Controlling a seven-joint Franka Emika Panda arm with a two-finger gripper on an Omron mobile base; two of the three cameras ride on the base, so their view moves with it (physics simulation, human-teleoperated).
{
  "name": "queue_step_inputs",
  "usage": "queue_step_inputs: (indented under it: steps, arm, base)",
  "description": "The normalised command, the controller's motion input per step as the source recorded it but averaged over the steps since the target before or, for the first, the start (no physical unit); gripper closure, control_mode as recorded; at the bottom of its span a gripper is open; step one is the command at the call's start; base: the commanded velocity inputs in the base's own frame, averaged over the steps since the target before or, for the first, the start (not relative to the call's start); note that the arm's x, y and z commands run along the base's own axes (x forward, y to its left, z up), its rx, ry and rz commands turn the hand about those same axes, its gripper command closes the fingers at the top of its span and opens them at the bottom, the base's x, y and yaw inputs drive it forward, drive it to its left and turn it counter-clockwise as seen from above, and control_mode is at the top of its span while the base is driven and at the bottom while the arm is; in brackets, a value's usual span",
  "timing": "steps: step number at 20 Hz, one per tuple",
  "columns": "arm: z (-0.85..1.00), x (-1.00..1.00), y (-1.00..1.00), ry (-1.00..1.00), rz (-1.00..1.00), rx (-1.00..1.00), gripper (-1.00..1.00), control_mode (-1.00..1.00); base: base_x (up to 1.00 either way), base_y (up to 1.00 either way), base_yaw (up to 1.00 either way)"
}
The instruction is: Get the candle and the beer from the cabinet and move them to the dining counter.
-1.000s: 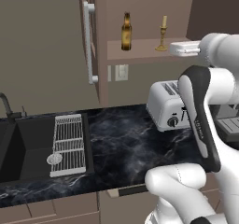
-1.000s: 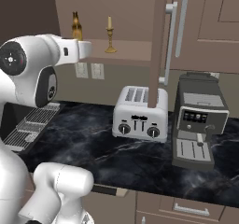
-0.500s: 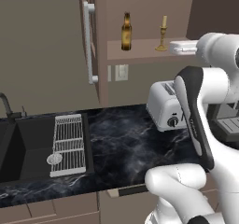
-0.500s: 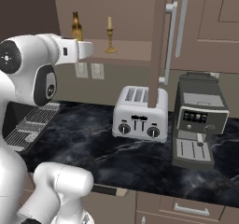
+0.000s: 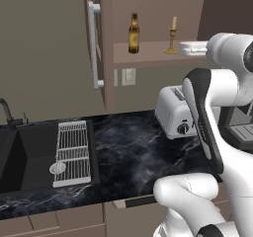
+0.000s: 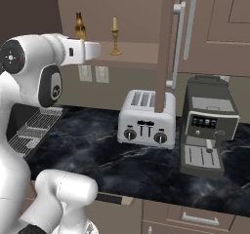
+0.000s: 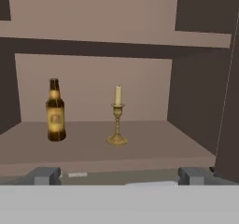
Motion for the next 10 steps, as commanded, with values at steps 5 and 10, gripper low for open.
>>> queue_step_inputs:
  steps: [5,10]
  arm:
    - [0.00,0.21,-0.10,-0.02,0.00,0.00,-1.00,-1.00]
    - [0.00,0.26,0.00,-0.01,0.00,0.00,-1.00,-1.00]
  base:
    - [0.00,0.00,0.00]
    - [0.00,0.00,0.00]
